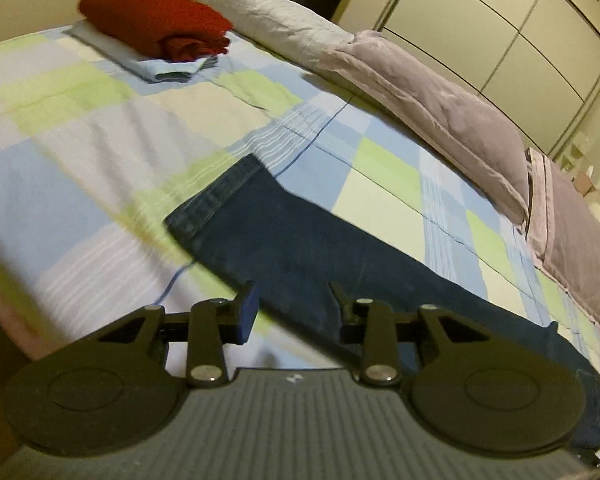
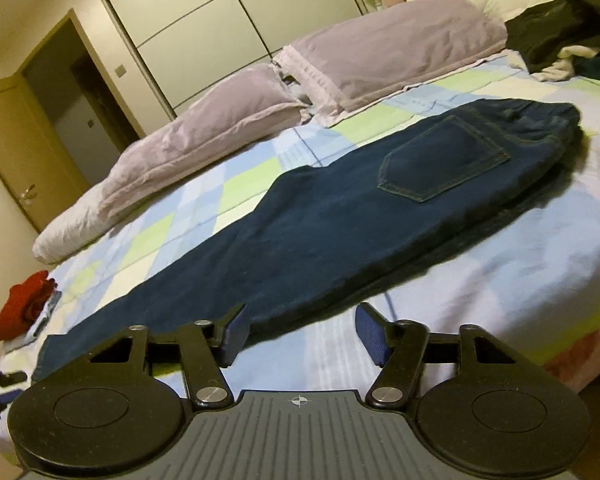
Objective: Fold clothes
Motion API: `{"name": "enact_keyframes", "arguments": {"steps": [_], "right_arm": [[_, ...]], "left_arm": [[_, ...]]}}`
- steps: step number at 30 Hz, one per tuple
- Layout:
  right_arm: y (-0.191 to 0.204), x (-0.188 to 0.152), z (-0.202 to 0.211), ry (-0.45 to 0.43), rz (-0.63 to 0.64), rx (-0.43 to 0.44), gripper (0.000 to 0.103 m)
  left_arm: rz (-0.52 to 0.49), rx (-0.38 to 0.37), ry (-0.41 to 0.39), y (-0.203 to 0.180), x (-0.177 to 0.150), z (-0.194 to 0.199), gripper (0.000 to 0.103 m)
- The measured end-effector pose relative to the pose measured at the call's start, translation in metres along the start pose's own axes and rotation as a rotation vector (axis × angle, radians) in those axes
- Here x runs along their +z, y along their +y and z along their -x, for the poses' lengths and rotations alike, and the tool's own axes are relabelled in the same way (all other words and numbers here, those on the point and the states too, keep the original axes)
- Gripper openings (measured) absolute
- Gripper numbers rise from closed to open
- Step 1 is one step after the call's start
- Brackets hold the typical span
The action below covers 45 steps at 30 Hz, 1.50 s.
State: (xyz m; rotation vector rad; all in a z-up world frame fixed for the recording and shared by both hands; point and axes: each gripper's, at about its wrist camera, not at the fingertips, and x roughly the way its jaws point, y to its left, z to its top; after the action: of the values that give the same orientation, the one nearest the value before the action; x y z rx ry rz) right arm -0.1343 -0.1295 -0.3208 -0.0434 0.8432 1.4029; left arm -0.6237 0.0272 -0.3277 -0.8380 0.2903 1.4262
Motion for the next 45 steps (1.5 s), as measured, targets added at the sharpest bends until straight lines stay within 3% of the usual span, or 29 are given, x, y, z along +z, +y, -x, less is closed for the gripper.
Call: {"name": "enact_keyframes", "arguments": {"steps": [7, 9, 13, 15, 16, 18, 23, 26, 28, 30, 32, 34, 36, 38, 40, 43, 45], "right_arm": [[0.007, 0.015, -0.058, -0.04, 0.007, -0.088, 0.032], [0.013, 0.016, -0.079, -0.046, 0.05, -0.132, 0.032], [0.034, 0.006, -0.126, -0.014, 0.178, -0.212, 0.032], [0.055, -0.003, -0.141, 0.022, 0.262, -0.134, 0.032], [0.068, -0.008, -0.146, 0.05, 0.298, -0.063, 0.032], [0.085, -0.011, -0.153, 0.078, 0.371, -0.026, 0.032], [0.071, 0.02, -0.158, 0.062, 0.353, -0.085, 0.032], [0.06, 0.046, -0.167, 0.037, 0.41, -0.115, 0.032], [0.057, 0.059, -0.18, 0.027, 0.45, -0.118, 0.032], [0.056, 0.065, -0.202, 0.055, 0.484, -0.122, 0.032], [0.053, 0.06, -0.234, 0.147, 0.51, -0.145, 0.032], [0.056, 0.054, -0.239, 0.136, 0.564, -0.154, 0.032], [0.057, 0.055, -0.227, 0.129, 0.536, -0.151, 0.032], [0.056, 0.049, -0.204, 0.089, 0.491, -0.108, 0.032], [0.057, 0.034, -0.188, 0.108, 0.466, -0.073, 0.032], [0.062, 0.003, -0.169, 0.121, 0.495, -0.095, 0.032], [0.067, -0.004, -0.153, 0.122, 0.478, -0.083, 0.032]], "left_arm": [[-0.189, -0.036, -0.025, -0.019, 0.01, -0.05, 0.031], [-0.272, 0.018, -0.021, -0.022, 0.006, -0.067, 0.029], [-0.359, 0.25, -0.062, -0.005, 0.01, -0.091, 0.021], [-0.292, 0.261, -0.04, 0.007, 0.023, -0.09, 0.009], [-0.254, 0.246, -0.025, 0.009, 0.029, -0.088, 0.008], [-0.225, 0.153, -0.007, -0.002, 0.036, -0.08, 0.012], [-0.354, -0.122, 0.078, -0.08, 0.023, -0.081, 0.012], [-0.41, -0.256, 0.13, -0.132, 0.007, -0.102, 0.012], [-0.456, -0.302, 0.158, -0.163, -0.003, -0.121, 0.016], [-0.494, -0.231, 0.163, -0.183, -0.014, -0.145, 0.014], [-0.492, -0.19, 0.144, -0.188, -0.018, -0.155, 0.013], [-0.47, -0.171, 0.125, -0.187, -0.016, -0.157, 0.013], [-0.45, -0.148, 0.108, -0.175, -0.011, -0.147, 0.013], [-0.456, -0.117, 0.082, -0.156, -0.009, -0.14, 0.013], [-0.418, -0.09, 0.068, -0.126, -0.007, -0.131, 0.01], [-0.343, -0.041, 0.049, -0.077, -0.001, -0.117, 0.006], [-0.331, 0.063, 0.018, -0.044, 0.009, -0.108, 0.006]]}}
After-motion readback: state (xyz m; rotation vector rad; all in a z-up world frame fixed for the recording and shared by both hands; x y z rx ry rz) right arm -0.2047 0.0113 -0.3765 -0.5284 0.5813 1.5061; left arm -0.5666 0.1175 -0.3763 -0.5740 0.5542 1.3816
